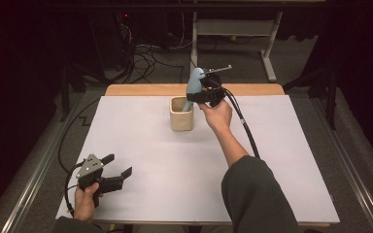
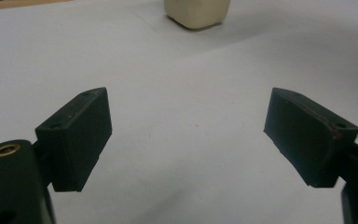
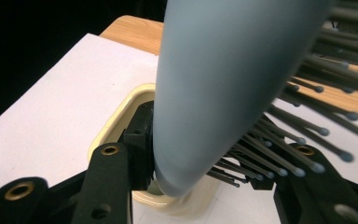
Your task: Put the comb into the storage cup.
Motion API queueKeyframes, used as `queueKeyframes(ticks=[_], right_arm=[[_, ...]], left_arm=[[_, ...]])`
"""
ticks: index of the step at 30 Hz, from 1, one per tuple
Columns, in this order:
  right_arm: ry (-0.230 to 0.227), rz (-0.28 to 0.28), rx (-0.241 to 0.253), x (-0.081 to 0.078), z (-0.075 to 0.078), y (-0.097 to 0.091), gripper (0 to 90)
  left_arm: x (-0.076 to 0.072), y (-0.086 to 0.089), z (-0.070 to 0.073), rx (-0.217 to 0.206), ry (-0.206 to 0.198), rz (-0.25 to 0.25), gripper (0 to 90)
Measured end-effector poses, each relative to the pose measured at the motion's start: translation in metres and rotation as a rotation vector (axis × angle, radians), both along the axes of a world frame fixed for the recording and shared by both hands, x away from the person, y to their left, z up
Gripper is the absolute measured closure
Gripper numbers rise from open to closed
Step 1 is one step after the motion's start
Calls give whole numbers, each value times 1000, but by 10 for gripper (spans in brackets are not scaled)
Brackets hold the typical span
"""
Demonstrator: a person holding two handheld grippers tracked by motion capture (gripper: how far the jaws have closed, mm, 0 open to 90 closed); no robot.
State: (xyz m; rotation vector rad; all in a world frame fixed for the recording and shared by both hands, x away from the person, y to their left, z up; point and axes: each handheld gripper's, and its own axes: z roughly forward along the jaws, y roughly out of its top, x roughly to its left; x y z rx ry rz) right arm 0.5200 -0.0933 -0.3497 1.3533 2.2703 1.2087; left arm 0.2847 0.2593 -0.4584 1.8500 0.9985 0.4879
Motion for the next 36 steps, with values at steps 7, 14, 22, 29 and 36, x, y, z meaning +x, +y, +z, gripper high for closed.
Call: queueKeyframes(ticks=[7, 14, 22, 29, 36], right_arm=[[2, 2, -13, 1, -2, 2, 542], [11, 2, -24, 2, -5, 4, 539], [26, 11, -50, 2, -11, 7, 518], [27, 10, -47, 2, -10, 7, 478], [12, 16, -46, 1, -10, 1, 371]], left_arm=[[0, 0, 0, 5, 4, -2, 158], [0, 0, 0, 3, 3, 1, 157], [0, 0, 0, 2, 3, 0, 158], [0, 0, 0, 1, 3, 0, 158], [0, 0, 0, 2, 3, 1, 158]])
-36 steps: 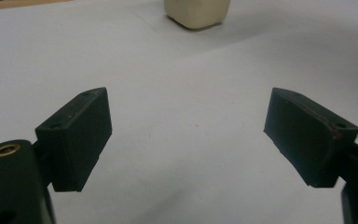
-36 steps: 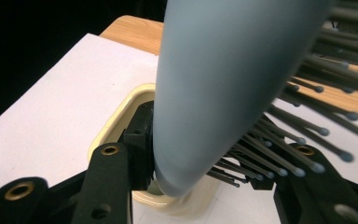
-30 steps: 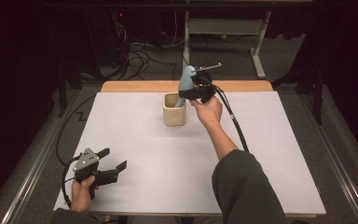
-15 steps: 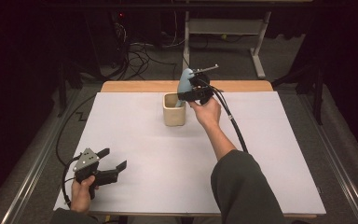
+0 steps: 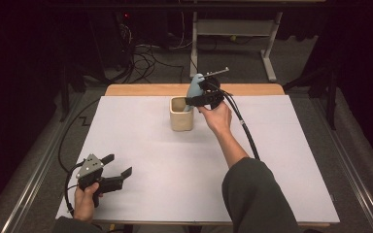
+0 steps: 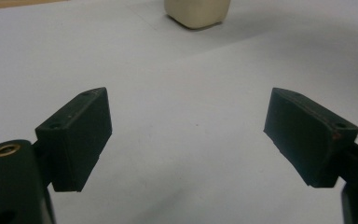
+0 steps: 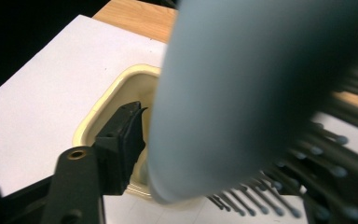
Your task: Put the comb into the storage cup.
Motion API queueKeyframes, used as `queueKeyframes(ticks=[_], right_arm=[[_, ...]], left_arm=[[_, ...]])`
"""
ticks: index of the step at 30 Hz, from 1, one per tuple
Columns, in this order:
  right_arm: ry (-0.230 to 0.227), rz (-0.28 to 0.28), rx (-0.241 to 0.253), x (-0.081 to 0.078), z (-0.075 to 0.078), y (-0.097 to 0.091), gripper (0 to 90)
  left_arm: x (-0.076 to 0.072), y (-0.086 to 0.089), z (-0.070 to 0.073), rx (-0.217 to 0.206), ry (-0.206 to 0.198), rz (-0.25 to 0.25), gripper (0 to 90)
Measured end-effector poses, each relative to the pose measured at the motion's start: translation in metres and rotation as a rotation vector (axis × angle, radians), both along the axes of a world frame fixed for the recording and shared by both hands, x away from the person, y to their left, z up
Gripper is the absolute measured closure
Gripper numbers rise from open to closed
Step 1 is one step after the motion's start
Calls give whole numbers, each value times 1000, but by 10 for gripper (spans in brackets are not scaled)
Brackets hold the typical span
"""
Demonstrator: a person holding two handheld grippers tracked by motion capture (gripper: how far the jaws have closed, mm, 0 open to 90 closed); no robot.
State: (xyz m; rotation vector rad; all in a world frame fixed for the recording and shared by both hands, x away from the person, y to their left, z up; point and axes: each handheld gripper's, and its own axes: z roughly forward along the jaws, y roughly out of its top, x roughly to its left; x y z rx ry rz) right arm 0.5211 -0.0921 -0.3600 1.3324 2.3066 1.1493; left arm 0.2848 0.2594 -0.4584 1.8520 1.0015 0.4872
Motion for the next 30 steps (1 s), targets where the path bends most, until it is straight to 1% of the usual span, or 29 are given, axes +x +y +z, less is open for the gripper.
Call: queueKeyframes(ticks=[3, 11, 14, 17, 22, 30], right_arm=[[-4, 2, 10, -1, -1, -4, 346], [-10, 6, 4, -5, -1, -8, 313], [-14, 9, 0, -7, 0, -8, 312], [-29, 5, 17, -9, -1, -11, 312], [-46, 10, 25, -11, 0, -15, 312], [-63, 20, 21, -16, 4, -18, 303]], left_arm=[[0, 0, 0, -1, -1, 0, 158], [0, 0, 0, 1, -1, 2, 158], [0, 0, 0, 1, -3, 2, 158], [0, 0, 0, 1, -2, 3, 158], [0, 0, 0, 1, -1, 3, 158], [0, 0, 0, 1, -1, 5, 158]])
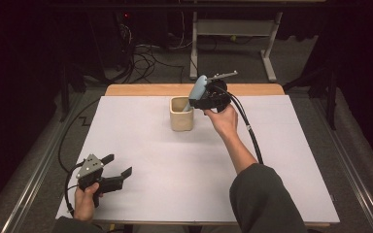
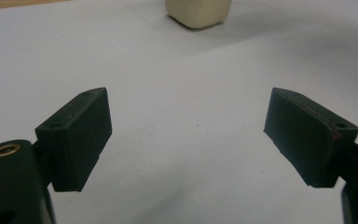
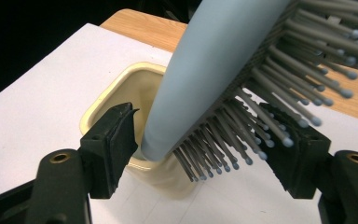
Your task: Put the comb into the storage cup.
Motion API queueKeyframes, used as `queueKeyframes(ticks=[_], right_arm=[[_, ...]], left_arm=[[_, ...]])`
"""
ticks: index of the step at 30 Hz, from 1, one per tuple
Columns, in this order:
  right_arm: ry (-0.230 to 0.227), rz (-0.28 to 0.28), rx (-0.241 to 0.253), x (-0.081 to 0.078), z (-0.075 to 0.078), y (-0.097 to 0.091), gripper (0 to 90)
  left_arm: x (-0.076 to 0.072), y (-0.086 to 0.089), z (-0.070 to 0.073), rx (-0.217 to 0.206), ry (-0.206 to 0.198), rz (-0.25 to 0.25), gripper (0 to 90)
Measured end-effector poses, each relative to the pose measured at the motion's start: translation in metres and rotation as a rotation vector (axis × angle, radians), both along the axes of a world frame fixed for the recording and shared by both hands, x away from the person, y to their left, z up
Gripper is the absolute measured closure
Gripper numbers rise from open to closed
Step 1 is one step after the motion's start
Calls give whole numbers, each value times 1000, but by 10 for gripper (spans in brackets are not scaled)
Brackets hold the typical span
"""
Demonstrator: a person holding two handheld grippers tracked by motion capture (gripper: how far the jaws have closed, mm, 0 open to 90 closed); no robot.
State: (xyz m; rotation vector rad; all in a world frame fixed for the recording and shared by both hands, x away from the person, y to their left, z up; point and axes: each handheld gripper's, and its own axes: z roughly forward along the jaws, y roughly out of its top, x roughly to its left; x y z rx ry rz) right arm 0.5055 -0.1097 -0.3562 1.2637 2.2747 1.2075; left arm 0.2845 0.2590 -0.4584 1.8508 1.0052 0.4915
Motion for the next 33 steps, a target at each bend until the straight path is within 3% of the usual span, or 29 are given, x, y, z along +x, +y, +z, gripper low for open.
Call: queueKeyframes(ticks=[25, 33], right_arm=[[-14, 5, -18, -6, 4, -4, 284], [-15, -6, 1, -8, 1, -13, 280]], left_arm=[[0, 1, 0, -3, -2, 4, 158], [0, 1, 0, -3, -2, 4, 158]])
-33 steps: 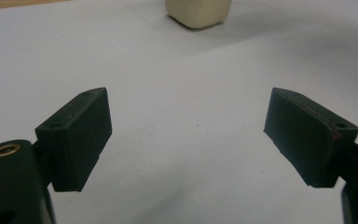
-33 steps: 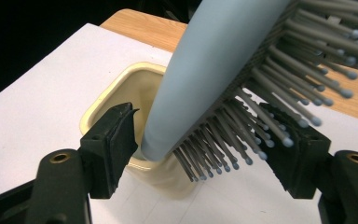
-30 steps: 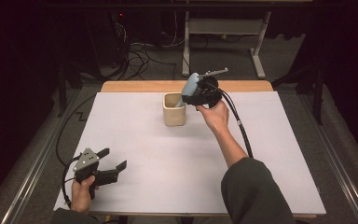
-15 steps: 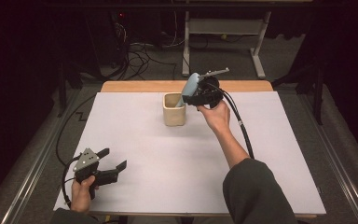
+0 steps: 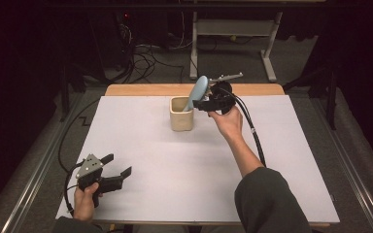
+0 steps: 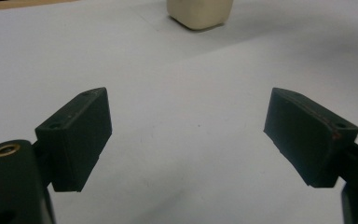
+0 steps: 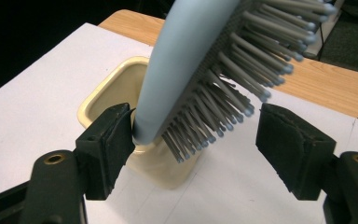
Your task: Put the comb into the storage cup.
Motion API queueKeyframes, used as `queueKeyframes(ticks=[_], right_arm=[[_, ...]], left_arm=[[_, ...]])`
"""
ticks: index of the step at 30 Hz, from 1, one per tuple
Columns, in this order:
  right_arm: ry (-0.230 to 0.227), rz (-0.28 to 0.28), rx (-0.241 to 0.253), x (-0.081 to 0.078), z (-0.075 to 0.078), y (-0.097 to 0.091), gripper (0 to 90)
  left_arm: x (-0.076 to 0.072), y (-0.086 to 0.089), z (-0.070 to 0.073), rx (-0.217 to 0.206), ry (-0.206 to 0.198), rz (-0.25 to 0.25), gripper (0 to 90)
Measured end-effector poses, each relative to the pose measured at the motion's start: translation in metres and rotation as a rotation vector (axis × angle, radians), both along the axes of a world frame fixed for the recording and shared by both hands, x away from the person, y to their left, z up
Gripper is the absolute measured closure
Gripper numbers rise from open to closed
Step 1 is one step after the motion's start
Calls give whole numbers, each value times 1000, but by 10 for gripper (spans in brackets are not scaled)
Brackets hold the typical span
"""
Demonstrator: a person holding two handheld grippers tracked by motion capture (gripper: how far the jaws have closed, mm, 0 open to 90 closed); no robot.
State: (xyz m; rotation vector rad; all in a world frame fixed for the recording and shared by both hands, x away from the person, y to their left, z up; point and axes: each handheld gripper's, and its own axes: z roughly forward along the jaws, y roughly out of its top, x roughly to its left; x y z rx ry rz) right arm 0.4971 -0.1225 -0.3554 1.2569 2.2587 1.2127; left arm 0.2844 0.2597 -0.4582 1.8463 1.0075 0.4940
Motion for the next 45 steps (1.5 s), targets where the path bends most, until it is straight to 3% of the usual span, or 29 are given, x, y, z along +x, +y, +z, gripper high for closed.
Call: queueKeyframes(ticks=[11, 45], right_arm=[[-21, 19, 3, -8, 4, -6, 275], [-77, 8, 12, -27, 15, -40, 263]], left_arm=[[0, 0, 0, -1, 1, 4, 158], [0, 1, 0, 1, 2, 9, 157]])
